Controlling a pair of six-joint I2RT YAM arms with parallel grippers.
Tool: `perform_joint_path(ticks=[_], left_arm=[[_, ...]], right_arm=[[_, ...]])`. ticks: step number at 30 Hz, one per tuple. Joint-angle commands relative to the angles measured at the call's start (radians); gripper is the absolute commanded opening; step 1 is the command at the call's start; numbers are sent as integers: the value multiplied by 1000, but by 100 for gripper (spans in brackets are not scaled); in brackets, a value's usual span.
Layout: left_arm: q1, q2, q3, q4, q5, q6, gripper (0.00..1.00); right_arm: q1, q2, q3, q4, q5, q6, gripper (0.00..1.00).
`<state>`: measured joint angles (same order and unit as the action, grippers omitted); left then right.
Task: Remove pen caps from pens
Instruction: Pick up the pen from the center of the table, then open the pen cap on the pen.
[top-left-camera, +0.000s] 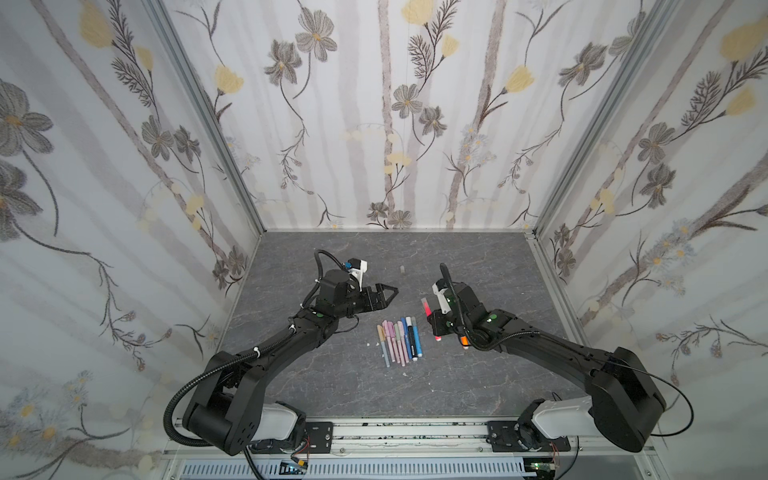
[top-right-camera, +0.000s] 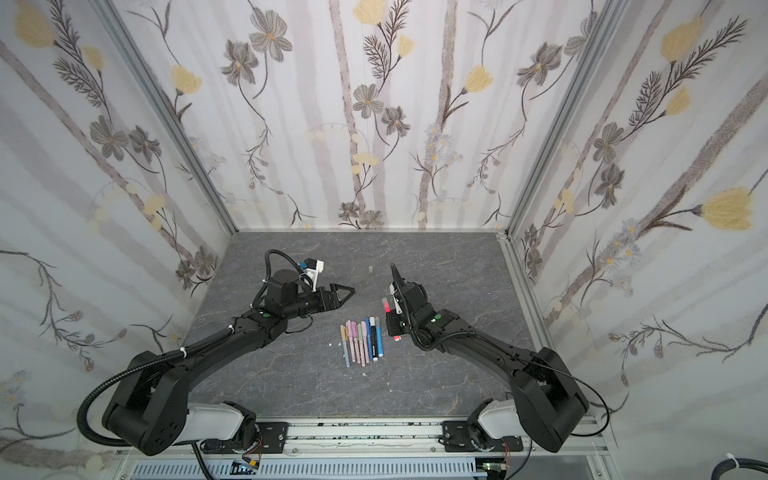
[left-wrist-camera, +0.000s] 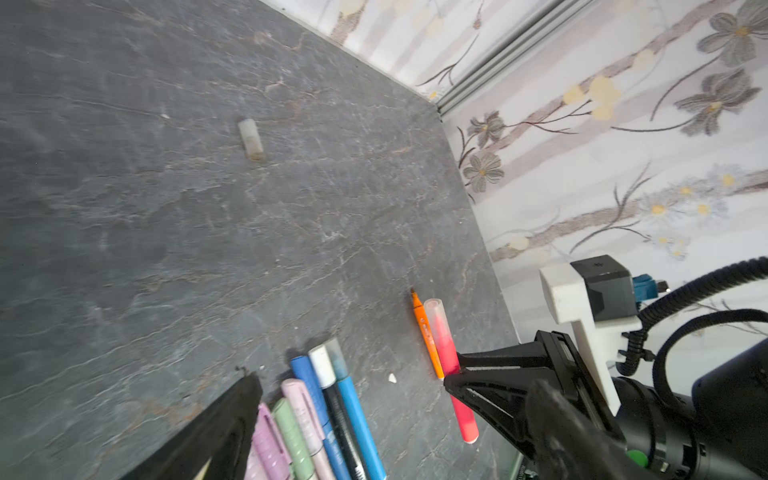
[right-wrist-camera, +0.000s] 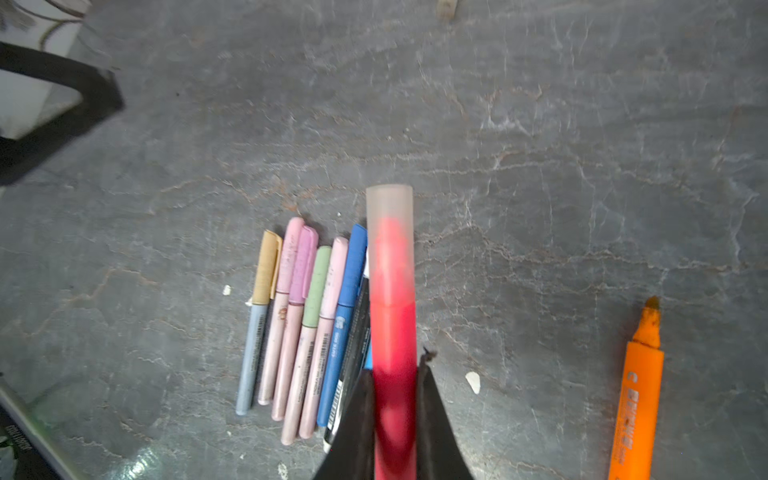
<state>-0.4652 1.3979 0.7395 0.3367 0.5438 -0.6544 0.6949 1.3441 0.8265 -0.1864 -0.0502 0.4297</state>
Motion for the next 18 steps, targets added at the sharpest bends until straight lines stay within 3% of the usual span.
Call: perform_joint_path(ticks=[1, 4, 10, 18], left_arm=[[-36, 55, 32, 144, 64, -109, 100], [-65, 127, 57, 206, 78, -158, 99], [-94, 277, 142, 287, 116, -246, 74], [-122, 318, 237, 210, 88, -199, 66]], right_arm=[[-11, -36, 10, 65, -57, -29, 6], [-14, -55, 13, 97, -76, -29, 5], [-15, -60, 9, 146, -85, -24, 4], [-15, -42, 16, 146, -85, -17, 4]])
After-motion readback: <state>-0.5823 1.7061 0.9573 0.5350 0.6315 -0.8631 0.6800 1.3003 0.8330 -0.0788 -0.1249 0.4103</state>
